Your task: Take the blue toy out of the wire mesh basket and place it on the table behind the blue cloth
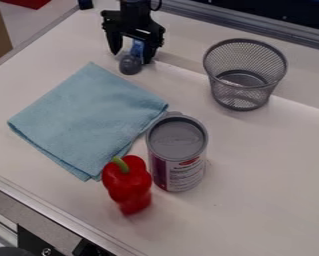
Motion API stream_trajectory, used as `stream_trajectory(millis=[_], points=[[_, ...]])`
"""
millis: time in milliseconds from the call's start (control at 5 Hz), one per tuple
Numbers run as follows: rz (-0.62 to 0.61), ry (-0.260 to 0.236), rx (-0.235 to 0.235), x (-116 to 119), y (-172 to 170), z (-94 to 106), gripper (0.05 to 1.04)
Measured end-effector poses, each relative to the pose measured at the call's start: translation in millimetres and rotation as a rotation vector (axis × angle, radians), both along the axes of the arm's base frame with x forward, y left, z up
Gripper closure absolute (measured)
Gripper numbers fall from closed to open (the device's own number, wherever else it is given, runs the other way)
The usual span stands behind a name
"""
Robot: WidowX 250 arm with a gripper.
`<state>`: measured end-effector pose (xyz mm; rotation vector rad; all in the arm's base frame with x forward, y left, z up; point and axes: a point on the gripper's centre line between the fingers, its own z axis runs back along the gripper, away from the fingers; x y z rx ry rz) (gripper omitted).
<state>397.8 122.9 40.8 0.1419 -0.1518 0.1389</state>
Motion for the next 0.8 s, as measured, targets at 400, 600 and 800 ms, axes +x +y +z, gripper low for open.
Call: stream_trajectory(millis=[400,600,800], points=[[-0.061,-0.074,-0.082,-5,-38,34.5,0.083],[-0.089,-0.107,-0.096,-19,-62,55.5,0.083],[-0.100,-0.042,-0.128,-37,-82,61.1,0.082]])
